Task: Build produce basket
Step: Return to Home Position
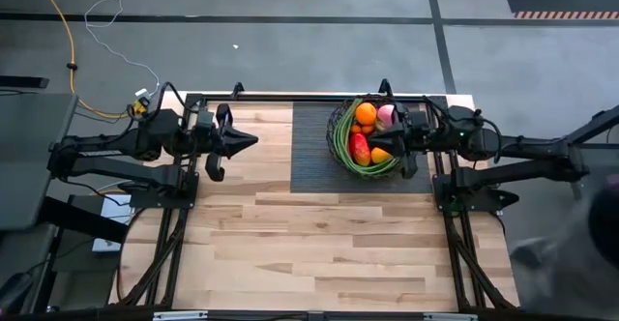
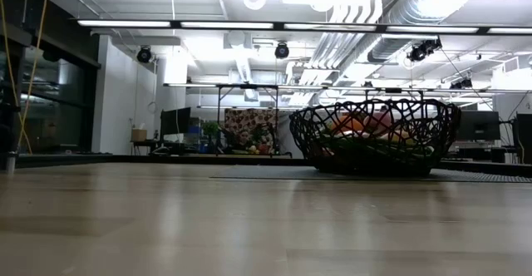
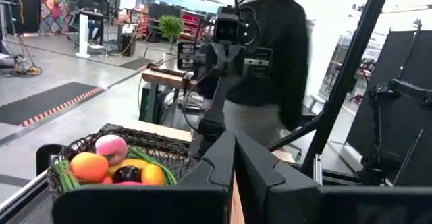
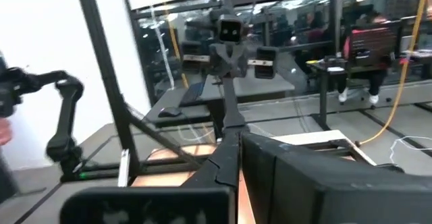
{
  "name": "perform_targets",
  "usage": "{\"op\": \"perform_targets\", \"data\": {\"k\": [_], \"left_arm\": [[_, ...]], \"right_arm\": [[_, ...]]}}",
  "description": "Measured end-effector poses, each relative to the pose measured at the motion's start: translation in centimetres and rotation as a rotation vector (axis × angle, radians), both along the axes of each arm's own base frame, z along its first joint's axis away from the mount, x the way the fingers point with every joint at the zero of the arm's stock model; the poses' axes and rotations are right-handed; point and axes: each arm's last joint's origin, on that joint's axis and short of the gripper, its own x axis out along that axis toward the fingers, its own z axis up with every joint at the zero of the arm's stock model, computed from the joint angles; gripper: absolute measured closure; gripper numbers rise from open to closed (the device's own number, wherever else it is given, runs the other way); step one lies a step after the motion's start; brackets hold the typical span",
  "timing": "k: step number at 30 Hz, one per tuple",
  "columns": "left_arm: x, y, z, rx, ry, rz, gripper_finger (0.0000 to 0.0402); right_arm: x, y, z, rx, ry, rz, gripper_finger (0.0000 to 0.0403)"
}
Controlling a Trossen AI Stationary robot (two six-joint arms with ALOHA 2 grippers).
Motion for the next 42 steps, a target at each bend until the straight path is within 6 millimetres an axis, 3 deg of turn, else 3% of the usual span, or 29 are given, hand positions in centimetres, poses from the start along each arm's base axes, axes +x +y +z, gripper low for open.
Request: {"op": "perform_targets", "data": {"k": [9, 22, 35, 39, 42], "left_arm": [[0.0, -0.3, -6.0, -0.052, -0.071, -0.047, 0.0401], [-3.9, -0.9, -13.4, -0.115, -0.111, -0.026, 0.0401], [-5.5, -1.1, -16.5, -0.095, -0.111, 0.004, 0.0401], [-5.7, -1.0, -18.3, -0.129, -0.067, 0.044, 0.0401], [-5.9, -1.0, -18.2, -0.125, -0.073, 0.052, 0.0401]], "right_arm": [[-1.6, 0.2, -0.3, 0.009, 0.073, 0.021, 0.0403], [-1.8, 0.2, -0.5, 0.073, 0.097, 0.023, 0.0403], [-1.8, 0.2, -0.5, 0.09, 0.098, 0.024, 0.0403], [-1.7, 0.2, -0.5, 0.091, 0.097, 0.012, 0.0403], [-1.7, 0.2, -0.5, 0.091, 0.097, 0.008, 0.0403]]}}
